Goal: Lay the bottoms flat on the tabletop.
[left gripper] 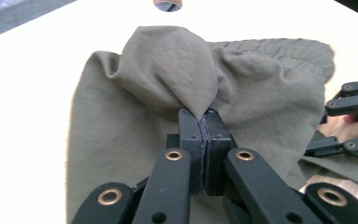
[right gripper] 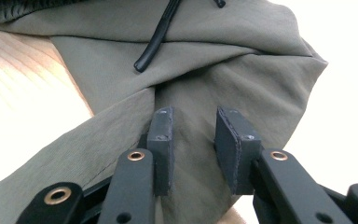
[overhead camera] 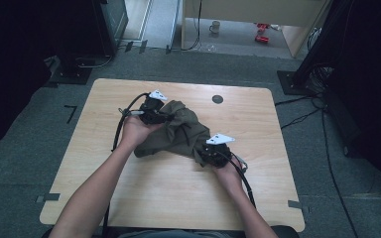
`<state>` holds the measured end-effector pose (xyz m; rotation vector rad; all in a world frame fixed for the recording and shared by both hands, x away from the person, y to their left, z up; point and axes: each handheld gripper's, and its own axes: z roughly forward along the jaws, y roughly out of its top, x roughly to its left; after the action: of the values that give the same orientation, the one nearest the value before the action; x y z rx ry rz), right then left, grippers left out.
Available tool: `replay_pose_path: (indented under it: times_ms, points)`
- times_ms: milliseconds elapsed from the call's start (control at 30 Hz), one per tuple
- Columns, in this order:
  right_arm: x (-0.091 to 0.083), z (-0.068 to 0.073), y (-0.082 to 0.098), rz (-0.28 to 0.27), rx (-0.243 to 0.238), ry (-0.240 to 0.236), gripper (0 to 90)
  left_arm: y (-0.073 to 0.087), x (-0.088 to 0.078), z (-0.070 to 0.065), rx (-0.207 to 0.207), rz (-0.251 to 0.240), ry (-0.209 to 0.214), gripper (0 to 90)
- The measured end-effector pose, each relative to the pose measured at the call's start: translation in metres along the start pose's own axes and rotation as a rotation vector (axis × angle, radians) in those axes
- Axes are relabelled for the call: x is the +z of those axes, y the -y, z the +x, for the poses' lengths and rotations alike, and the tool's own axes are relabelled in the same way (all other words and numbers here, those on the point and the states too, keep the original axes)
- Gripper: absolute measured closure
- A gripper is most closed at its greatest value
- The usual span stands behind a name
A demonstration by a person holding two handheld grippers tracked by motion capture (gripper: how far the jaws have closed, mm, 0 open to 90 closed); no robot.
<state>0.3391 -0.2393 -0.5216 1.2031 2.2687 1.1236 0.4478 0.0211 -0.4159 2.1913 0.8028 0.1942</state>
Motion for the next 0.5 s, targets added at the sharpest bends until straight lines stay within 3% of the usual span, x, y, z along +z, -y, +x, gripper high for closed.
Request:
replay_pose_path:
  times_ms: [267, 500]
  points:
    - [-0.003, -0.001, 0.002, 0.000, -0.001, -0.004, 69.4, 0.007, -0.023, 0.031, -0.088, -0.043, -0.011, 90.0]
    - [-0.010, 0.000, 0.009, 0.001, -0.012, -0.006, 69.6, 0.012, -0.040, 0.049, -0.126, -0.064, -0.016, 90.0]
